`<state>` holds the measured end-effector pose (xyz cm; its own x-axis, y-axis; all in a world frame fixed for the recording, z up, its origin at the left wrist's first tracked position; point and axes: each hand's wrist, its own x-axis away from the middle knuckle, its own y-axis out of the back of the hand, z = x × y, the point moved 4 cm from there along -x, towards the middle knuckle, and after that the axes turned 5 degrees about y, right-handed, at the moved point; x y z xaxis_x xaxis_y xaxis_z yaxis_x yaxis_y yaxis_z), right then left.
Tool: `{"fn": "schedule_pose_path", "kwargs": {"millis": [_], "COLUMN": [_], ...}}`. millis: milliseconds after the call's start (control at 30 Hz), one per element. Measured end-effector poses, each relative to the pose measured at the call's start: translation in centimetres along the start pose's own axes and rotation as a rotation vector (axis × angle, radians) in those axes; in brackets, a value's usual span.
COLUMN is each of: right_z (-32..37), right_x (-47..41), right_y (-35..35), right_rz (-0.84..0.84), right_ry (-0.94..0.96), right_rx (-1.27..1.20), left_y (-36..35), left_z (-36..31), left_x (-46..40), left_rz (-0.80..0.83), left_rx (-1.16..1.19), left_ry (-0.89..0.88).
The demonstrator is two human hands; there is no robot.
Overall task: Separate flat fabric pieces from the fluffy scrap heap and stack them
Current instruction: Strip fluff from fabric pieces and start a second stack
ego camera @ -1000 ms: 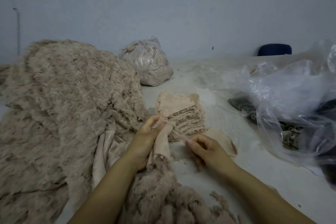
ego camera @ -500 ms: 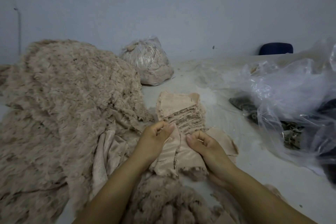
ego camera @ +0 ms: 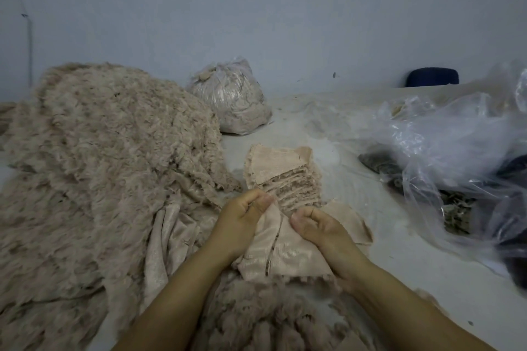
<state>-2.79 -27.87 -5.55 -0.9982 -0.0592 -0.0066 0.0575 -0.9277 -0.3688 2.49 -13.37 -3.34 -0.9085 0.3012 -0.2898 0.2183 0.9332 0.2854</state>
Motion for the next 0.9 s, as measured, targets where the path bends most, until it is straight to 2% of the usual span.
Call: {"fn": "schedule_pose_path", "kwargs": {"millis": [100, 133, 167, 267, 333, 433, 533, 633, 700, 800, 900], "right_z": [0.6, 0.8, 0.9, 0.7, 0.5, 0.3, 0.2, 0.3, 0.3, -0.4, -1.1], "right_x": [-0.4, -0.4, -0.4, -0.3, -0.2, -0.1, 0.1, -0.2, -0.3, -0.1, 0.0], "right_y": [1.0, 1.3, 1.3, 0.9, 0.9, 0.8, 0.4, 1.0, 1.6, 1.3, 0.0], "right_rz": [-0.153, -0.168, -0.16, -0.097, -0.086, -0.083, -0.069, -0.162, -0.205, -0.116, 0.03], "right_ry": [0.108, 0.139, 0.163, 0.217, 0.276, 0.331, 0.301, 0.273, 0.222, 0.096, 0.003], "right_rx": [-0.057, -0.039, -0.012, 0.049, 0.133, 0.217, 0.159, 0.036, 0.049, 0.202, 0.07], "left_y": [2.4, 3.2, 3.6, 2.3, 1.3, 0.3, -0.1, 0.5, 1.0, 0.9, 0.6], "left_z": [1.0, 1.1, 1.3, 1.4, 1.2, 0.7, 0.7, 0.8, 0.8, 0.7, 0.5], "left_x": [-0.4, -0.4, -0.4, 0.2, 0.6, 0.8, 0.9, 0.9, 1.0, 1.0, 1.1], "left_rz": [-0.218, -0.227, -0.174, 0.193, 0.331, 0.364, 0.298, 0.335, 0.345, 0.351, 0.384], "left_rx": [0.089, 0.1, 0.083, -0.032, -0.018, 0.066, 0.172, 0.278, 0.365, 0.535, 0.502], "left_ry": [0.167, 0.208, 0.24, 0.321, 0.339, 0.312, 0.308, 0.338, 0.345, 0.343, 0.319]}}
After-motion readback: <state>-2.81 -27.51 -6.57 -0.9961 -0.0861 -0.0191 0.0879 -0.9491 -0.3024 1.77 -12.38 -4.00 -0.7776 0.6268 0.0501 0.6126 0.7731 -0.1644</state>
